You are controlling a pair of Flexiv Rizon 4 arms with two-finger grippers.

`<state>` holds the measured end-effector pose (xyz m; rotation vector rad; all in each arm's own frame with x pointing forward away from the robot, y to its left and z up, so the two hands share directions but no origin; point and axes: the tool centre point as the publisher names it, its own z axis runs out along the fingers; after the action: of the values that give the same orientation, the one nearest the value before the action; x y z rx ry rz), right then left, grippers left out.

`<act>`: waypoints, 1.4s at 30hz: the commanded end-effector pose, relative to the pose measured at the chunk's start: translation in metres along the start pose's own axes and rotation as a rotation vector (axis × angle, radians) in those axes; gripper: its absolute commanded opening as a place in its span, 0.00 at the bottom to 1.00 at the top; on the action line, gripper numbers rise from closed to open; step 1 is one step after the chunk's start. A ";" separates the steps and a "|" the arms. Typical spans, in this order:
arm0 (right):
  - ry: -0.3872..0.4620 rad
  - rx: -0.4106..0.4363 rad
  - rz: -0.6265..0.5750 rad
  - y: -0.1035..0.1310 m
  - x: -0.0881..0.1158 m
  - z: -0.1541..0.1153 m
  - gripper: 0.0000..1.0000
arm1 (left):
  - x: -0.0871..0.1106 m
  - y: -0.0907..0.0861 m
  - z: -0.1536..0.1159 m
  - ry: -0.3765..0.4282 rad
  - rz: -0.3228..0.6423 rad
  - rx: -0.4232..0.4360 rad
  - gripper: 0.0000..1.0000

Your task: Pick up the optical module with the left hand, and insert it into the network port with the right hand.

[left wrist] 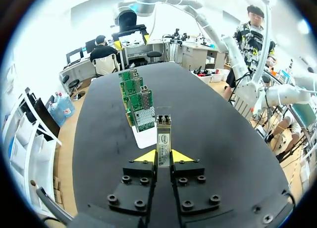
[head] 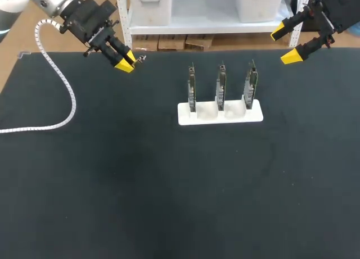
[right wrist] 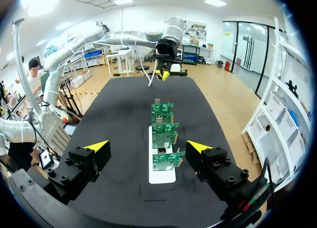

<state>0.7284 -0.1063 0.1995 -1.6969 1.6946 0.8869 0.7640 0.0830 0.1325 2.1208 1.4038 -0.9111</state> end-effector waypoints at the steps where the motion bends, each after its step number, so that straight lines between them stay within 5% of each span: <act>1: 0.001 0.004 0.000 0.002 0.000 0.000 1.00 | -0.001 -0.007 0.002 0.003 0.003 -0.322 0.00; 33: 0.001 0.004 0.000 0.002 0.000 0.000 1.00 | -0.001 -0.007 0.002 0.003 0.003 -0.322 0.00; 42: 0.001 0.004 0.000 0.002 0.000 0.000 1.00 | -0.048 0.026 0.027 -0.134 0.104 -0.397 0.00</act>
<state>0.7284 -0.1063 0.1995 -1.6969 1.6946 0.8869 0.7710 0.0353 0.1499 1.9130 1.2583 -0.7820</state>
